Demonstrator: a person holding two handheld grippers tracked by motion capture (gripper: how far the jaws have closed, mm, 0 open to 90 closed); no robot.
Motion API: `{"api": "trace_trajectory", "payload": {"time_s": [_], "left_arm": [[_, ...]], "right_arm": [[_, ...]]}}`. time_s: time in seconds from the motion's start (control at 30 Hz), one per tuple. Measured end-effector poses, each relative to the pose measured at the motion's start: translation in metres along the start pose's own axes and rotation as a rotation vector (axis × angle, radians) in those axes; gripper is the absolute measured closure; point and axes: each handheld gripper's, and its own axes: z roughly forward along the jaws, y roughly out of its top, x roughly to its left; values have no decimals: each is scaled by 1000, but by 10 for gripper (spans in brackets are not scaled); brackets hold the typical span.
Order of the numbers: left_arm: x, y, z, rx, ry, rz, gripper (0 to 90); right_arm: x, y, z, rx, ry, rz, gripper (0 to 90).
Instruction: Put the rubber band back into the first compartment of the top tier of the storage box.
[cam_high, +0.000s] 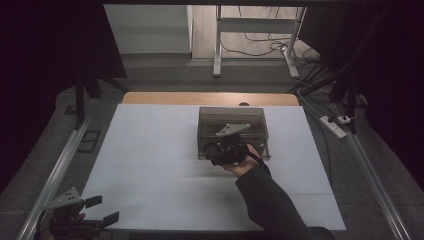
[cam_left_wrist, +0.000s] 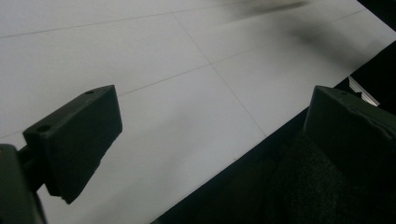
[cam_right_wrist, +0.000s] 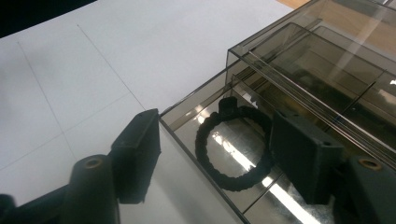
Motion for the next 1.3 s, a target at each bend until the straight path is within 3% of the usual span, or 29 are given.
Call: {"api": "trace_trajectory", "payload": {"time_s": [0.47, 0.77, 1.3], "left_arm": [[0, -1, 0, 0, 4, -3, 33], [0, -1, -1, -2, 4, -3, 33], [-1, -3, -2, -5, 9, -8, 33]], "right_arm": [[6, 2, -4, 5, -4, -3, 177], [7, 1, -5, 11, 22, 14, 116], [15, -4, -7, 39, 44, -34, 12]]}}
